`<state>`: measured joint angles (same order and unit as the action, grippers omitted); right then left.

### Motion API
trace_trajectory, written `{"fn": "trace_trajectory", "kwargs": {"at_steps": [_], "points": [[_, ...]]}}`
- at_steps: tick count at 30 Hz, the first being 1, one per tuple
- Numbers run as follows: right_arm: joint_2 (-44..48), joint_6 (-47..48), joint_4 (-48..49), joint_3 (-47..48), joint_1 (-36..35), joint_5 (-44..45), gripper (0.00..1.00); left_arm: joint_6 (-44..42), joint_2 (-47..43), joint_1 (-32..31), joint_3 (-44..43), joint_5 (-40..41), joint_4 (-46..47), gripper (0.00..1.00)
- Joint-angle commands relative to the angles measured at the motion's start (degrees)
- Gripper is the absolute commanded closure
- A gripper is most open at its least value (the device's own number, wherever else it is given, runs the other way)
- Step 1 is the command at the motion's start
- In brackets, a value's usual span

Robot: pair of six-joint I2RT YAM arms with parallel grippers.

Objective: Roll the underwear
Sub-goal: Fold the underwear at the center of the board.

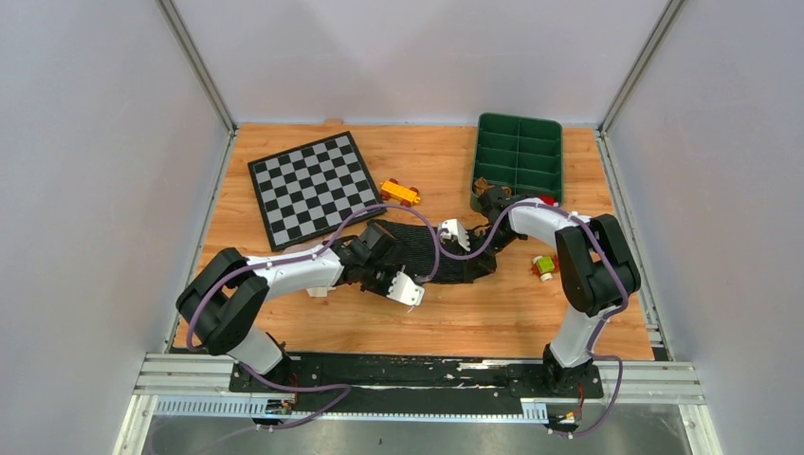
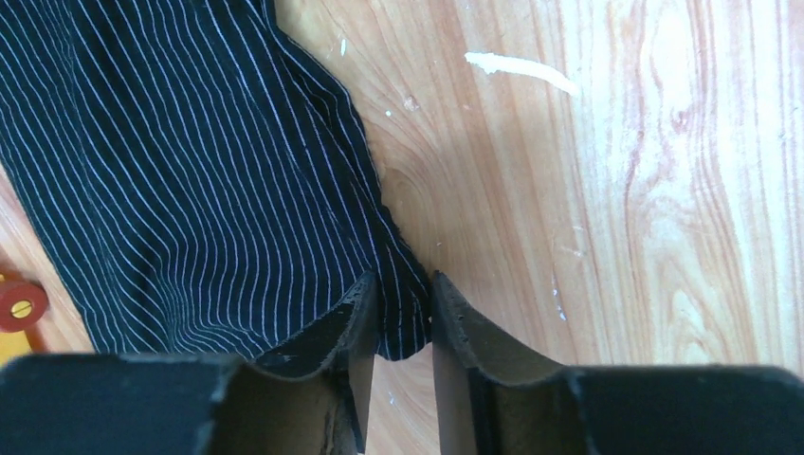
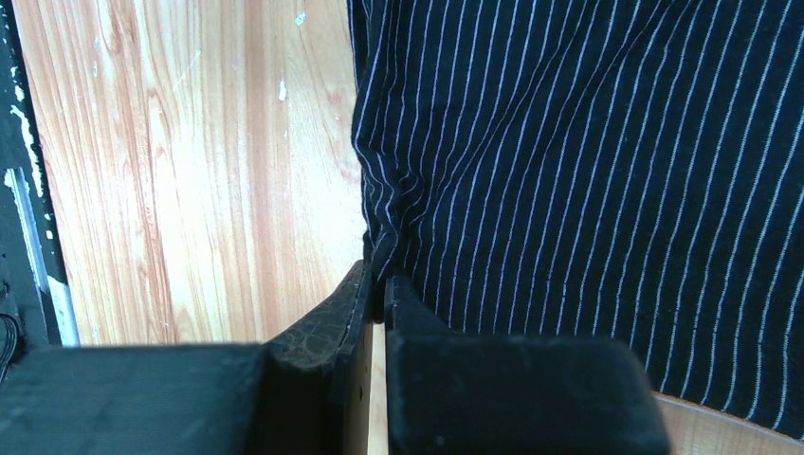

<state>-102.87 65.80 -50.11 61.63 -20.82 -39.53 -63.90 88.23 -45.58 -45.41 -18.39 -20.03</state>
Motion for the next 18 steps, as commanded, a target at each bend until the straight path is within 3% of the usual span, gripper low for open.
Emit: {"fn": "trace_trajectory", "kwargs": {"at_steps": [1,3,6,18], "points": [[-2.9,0.4,-0.1,-1.7,-0.7,2.7,1.00,0.9,-0.7,-0.3,0.2,2.6,2.6,0.73],[-1.6,0.8,-0.7,-1.7,-0.7,2.7,1.00,0.9,-0.4,-0.2,-0.8,3.5,1.9,0.85],[1.5,1.3,-2.5,-1.7,-0.7,2.2,1.00,1.6,-0.5,0.4,-3.0,4.5,0.8,0.94],[8.9,2.1,-13.5,0.8,-0.7,-1.0,1.00,3.2,-2.3,4.0,-11.3,-3.1,-9.6,1.00]]}}
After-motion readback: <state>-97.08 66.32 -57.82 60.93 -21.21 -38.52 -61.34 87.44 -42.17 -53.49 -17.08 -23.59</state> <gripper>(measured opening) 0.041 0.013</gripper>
